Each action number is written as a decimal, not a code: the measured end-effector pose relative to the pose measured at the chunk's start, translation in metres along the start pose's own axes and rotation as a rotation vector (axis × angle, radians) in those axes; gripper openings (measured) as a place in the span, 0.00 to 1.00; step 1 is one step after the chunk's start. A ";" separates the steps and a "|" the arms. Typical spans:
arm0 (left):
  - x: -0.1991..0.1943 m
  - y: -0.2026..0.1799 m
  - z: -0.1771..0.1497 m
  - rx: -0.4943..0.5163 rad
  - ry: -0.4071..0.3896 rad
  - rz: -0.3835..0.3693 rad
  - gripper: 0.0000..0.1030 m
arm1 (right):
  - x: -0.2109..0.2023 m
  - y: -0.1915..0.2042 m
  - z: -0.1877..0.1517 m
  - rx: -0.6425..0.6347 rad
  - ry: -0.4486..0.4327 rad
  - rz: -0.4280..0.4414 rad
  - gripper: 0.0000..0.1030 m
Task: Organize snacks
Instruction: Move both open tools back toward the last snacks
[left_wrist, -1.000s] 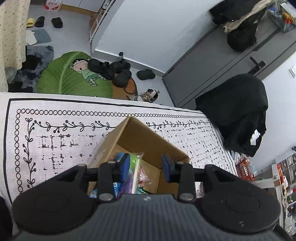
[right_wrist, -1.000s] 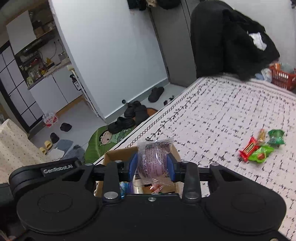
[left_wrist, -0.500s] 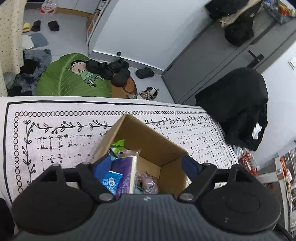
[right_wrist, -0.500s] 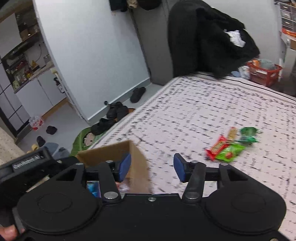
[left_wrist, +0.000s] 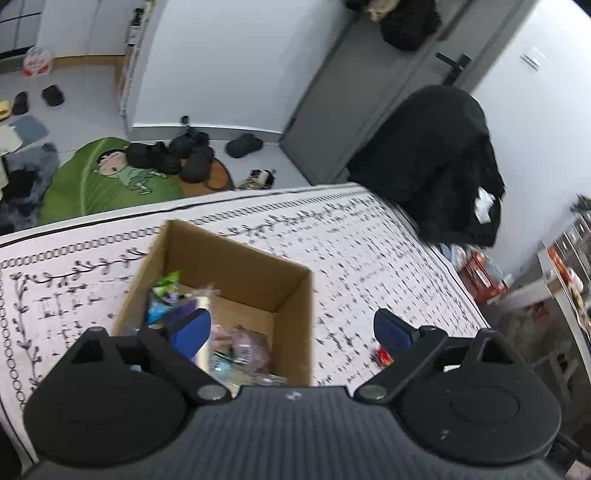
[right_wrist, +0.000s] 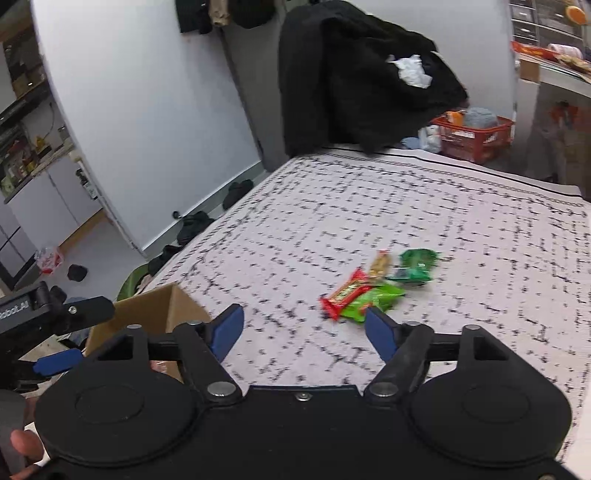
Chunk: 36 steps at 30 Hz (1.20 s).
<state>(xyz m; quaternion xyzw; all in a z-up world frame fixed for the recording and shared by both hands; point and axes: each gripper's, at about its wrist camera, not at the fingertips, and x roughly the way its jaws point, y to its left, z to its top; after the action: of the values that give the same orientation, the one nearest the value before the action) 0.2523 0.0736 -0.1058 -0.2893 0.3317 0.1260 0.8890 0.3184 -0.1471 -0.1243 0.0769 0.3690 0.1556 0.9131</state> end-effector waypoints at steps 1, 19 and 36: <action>0.001 -0.004 -0.002 0.011 0.005 -0.003 0.92 | 0.000 -0.005 0.000 0.006 -0.003 -0.008 0.73; 0.022 -0.085 -0.014 0.173 -0.012 -0.059 1.00 | 0.011 -0.088 0.012 0.226 -0.073 -0.053 0.99; 0.090 -0.136 -0.023 0.253 0.078 -0.042 0.97 | 0.071 -0.150 0.025 0.464 0.000 -0.002 0.86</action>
<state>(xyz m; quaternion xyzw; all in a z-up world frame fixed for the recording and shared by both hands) 0.3644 -0.0465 -0.1207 -0.1864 0.3731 0.0534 0.9073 0.4185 -0.2641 -0.1909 0.2845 0.3951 0.0659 0.8710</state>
